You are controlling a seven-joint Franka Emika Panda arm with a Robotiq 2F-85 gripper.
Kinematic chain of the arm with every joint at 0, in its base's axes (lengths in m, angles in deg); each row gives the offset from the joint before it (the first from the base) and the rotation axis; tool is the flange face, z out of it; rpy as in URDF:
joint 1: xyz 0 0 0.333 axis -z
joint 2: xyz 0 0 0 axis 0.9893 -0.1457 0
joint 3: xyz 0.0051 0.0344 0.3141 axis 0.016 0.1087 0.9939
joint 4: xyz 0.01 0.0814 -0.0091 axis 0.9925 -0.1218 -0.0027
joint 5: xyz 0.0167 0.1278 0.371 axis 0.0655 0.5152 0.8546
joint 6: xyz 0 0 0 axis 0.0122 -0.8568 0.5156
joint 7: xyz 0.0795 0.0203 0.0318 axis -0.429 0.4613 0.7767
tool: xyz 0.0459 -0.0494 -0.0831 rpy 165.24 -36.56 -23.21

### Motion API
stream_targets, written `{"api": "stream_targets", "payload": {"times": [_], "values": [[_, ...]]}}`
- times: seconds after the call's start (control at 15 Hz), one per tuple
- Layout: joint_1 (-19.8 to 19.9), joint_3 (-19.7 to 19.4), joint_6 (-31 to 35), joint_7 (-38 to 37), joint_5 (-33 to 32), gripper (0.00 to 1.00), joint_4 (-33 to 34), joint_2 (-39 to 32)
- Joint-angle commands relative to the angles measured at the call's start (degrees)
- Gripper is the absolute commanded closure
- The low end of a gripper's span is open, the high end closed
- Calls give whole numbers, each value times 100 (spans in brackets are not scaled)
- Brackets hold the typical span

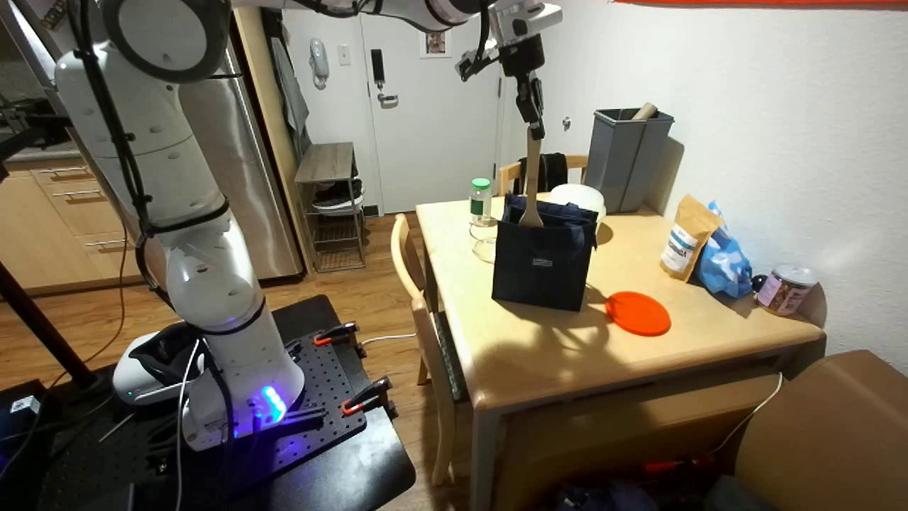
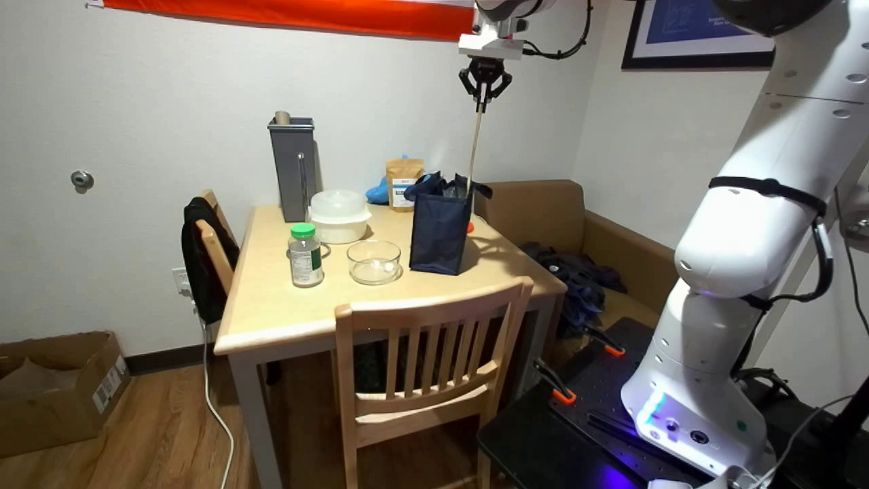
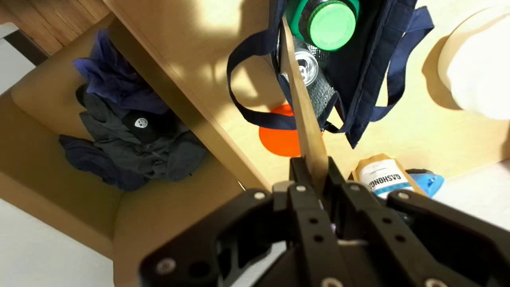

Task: Remove the spatula from the bag and place it on the table

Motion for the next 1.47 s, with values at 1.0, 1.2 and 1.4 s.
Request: {"api": "stream_targets", "payload": {"times": [1.0, 1.2, 1.4], "values": [[441, 232, -540, -340, -171, 97, 72, 1149], [530, 235, -937, -366, -271, 97, -70, 1159], [626, 200, -1264, -433, -617, 97, -371, 1234]]}}
